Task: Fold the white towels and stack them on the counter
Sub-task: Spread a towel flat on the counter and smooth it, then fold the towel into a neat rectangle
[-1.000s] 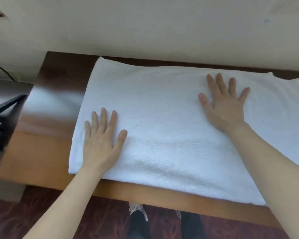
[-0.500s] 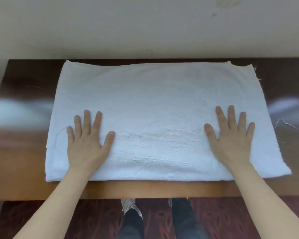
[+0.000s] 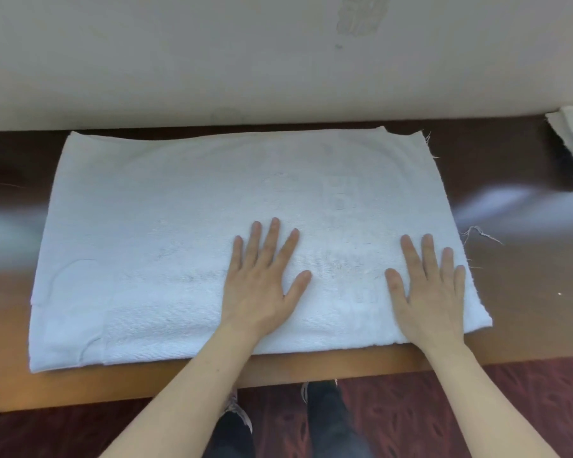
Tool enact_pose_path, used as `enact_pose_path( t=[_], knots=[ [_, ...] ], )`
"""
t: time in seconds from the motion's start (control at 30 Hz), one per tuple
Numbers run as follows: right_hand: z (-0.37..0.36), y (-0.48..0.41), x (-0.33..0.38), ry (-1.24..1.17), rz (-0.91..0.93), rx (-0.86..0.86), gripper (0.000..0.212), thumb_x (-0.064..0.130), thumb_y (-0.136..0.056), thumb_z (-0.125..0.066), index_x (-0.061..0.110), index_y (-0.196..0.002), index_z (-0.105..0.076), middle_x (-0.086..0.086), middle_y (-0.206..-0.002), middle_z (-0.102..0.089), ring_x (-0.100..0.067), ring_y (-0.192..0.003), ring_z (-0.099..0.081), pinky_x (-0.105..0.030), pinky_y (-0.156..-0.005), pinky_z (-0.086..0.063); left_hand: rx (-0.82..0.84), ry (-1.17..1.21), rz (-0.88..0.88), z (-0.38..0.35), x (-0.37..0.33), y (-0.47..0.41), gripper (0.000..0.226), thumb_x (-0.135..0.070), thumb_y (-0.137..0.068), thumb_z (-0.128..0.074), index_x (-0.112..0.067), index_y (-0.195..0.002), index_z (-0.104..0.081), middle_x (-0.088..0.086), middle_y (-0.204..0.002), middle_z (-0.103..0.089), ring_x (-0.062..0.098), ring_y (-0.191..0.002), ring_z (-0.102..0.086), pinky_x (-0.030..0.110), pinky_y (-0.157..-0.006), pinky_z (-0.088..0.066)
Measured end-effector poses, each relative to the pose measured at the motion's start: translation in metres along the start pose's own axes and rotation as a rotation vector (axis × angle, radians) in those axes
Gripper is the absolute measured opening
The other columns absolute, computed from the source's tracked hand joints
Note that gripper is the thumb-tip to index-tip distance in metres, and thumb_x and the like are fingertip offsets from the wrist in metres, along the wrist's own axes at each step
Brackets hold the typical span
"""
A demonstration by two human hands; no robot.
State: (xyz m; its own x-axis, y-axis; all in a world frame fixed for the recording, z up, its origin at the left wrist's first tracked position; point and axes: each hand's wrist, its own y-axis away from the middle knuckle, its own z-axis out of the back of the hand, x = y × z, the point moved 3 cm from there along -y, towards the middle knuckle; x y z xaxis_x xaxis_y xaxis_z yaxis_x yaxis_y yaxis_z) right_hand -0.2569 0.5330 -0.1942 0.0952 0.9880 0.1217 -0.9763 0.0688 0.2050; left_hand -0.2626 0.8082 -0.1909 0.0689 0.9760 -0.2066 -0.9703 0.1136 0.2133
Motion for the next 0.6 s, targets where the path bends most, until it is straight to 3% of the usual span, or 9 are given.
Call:
enact_pose_path(
  t=[0.13,0.27,0.43,0.53,0.6],
  knots=[
    [0.004,-0.005,-0.028,-0.016,-0.121,-0.008,0.071,0.067,-0.095,-0.006,0.035,-0.158,-0.009,-0.003,-0.166,-0.006,-0.039,-0.15,-0.005,-0.059,-0.119,-0.006,-0.014,-0.02,0.178,0.012,0.07,0.014,0.069,-0.072,-0.094,0.0,-0.043,-0.156,0.01,-0.007,-0.165,0.018,0.018,-0.151,0.022,0.047,-0.123,0.007],
    [0.01,-0.006,-0.027,-0.087,-0.155,-0.067,0.073,0.064,-0.095,-0.017,0.026,-0.157,-0.015,-0.004,-0.165,-0.014,-0.035,-0.149,-0.013,-0.056,-0.117,-0.011,-0.023,0.011,0.351,0.024,0.126,0.034,0.072,-0.073,-0.092,0.002,-0.041,-0.157,0.008,-0.006,-0.166,0.015,0.017,-0.151,0.019,0.047,-0.124,0.005],
    [0.032,-0.018,-0.021,-0.368,-0.415,-0.211,0.076,0.056,-0.089,-0.039,0.007,-0.148,-0.033,-0.022,-0.141,-0.04,-0.042,-0.125,-0.039,-0.051,-0.101,-0.032,-0.05,0.004,0.376,0.022,0.126,0.034,0.075,-0.074,-0.091,0.002,-0.038,-0.157,0.007,-0.004,-0.166,0.013,0.017,-0.152,0.017,0.045,-0.124,0.006],
    [0.041,-0.029,-0.017,-0.497,-0.483,-0.156,0.061,0.042,-0.098,-0.049,0.004,-0.143,-0.036,-0.024,-0.134,-0.048,-0.046,-0.116,-0.05,-0.047,-0.091,-0.039,-0.079,0.015,0.378,0.021,0.126,0.035,0.075,-0.073,-0.092,0.003,-0.037,-0.158,0.004,-0.004,-0.167,0.01,0.018,-0.152,0.015,0.045,-0.124,0.005],
    [0.044,-0.035,-0.015,-0.49,-0.498,-0.09,0.057,0.047,-0.098,-0.048,0.005,-0.135,-0.042,-0.021,-0.121,-0.059,-0.043,-0.11,-0.056,-0.042,-0.081,-0.038,-0.09,0.004,0.37,0.019,0.126,0.036,0.076,-0.072,-0.092,0.004,-0.036,-0.158,0.003,-0.002,-0.167,0.008,0.018,-0.153,0.014,0.044,-0.124,0.005]
  ],
)
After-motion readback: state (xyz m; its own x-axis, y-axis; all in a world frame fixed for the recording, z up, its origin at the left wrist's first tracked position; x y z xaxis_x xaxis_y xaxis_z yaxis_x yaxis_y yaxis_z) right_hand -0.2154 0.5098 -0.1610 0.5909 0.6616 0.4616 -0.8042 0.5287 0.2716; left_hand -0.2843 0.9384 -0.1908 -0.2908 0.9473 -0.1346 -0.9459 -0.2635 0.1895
